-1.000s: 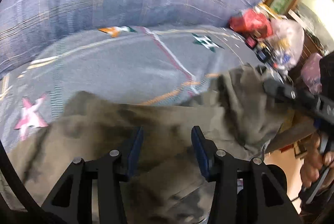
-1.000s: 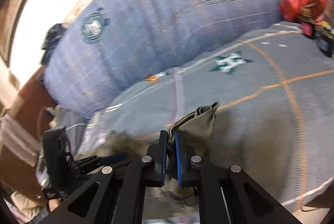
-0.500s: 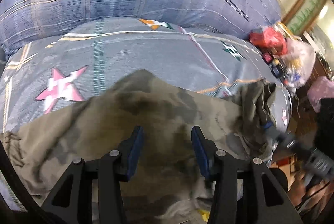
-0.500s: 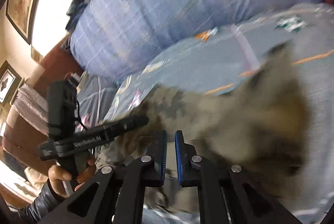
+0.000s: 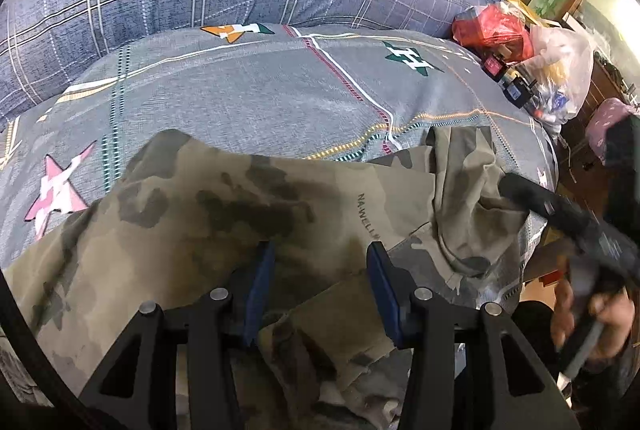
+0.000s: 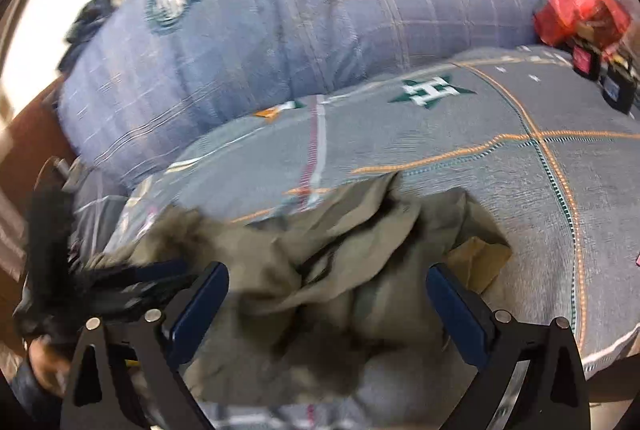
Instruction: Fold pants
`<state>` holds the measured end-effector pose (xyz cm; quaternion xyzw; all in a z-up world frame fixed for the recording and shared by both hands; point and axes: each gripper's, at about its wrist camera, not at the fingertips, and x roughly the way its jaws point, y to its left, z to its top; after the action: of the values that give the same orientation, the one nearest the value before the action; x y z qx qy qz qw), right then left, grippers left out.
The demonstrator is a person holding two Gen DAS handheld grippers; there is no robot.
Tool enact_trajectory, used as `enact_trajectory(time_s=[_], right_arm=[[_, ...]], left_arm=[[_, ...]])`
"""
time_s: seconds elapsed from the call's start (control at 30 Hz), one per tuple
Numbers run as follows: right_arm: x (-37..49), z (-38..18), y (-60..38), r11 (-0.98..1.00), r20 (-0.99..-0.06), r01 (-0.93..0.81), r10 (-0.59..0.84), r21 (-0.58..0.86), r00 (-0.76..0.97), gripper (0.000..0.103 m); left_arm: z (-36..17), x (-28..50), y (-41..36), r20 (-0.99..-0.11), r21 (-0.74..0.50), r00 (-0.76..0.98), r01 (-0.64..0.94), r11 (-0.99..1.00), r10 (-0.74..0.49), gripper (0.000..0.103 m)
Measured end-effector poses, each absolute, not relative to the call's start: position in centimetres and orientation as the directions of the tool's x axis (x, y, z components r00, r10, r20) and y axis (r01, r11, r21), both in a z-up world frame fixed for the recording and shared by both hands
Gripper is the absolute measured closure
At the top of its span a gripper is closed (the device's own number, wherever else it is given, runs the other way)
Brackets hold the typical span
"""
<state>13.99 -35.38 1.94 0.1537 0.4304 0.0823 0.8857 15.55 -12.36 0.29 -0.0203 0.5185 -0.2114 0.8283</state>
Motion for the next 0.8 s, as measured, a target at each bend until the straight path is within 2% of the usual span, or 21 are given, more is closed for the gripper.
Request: enact_trajectory(time_s=[0.17,0.27,0.33,0.4,0.43,0.47,0.5,0.57,0.67,0.8], right_arm=[[14.2,1.5,-39.6,0.946,-0.752,0.108,0.171,0.306,0.637,0.002],[15.2,0.6,-40.7,0.927,-0.759,0.104,0.227,0.361,0.611,0.004],[15.8,0.3,-40.6,0.924,-0.765,0.093,0.248,0.372,0.594,0.014],[16.4,-0.5,-39.8,0.932,-0.795,0.094,0.242,0.350,0.556,0.037],[16.4,-0.5,-39.4,0.944,-0.804,0.102,0.207,0.313,0.557,0.042],[16.5,-0.2,-38.8,0.959,-0.810,0.096,0.168,0.266,0.562,0.065],[16.4,0.0,-38.7,0.961,-0.810,0.104,0.156,0.258,0.565,0.081],[15.9,1.0,-38.7,0.947,-0.785,0.098,0.191,0.304,0.590,0.089],[14.7,3.5,-37.8,0.937,-0.731,0.040,0.244,0.348,0.637,0.090],[13.7,6.8,-34.6,0.890,-0.640,-0.113,0.400,0.441,0.656,0.090]], left_arm=[[-0.2,15.5,-11.7,-0.859,-0.240,0.369,0.325,0.915,-0.356,0.054],[-0.6,15.6,-12.1,-0.858,-0.248,0.365,0.321,0.914,-0.361,0.054],[-0.7,15.5,-12.5,-0.858,-0.241,0.367,0.328,0.913,-0.359,0.054],[-0.9,15.6,-12.7,-0.862,-0.237,0.364,0.326,0.915,-0.353,0.054],[-1.0,15.6,-12.7,-0.863,-0.237,0.363,0.325,0.916,-0.352,0.054],[-1.0,15.6,-12.7,-0.861,-0.240,0.364,0.323,0.915,-0.354,0.054],[-0.9,15.5,-12.5,-0.859,-0.246,0.364,0.324,0.913,-0.361,0.054],[-0.6,15.3,-12.1,-0.853,-0.256,0.366,0.327,0.910,-0.372,0.054],[0.3,15.1,-11.2,-0.840,-0.272,0.379,0.327,0.905,-0.389,0.054],[1.3,15.0,-9.4,-0.819,-0.297,0.404,0.308,0.904,-0.407,0.054]])
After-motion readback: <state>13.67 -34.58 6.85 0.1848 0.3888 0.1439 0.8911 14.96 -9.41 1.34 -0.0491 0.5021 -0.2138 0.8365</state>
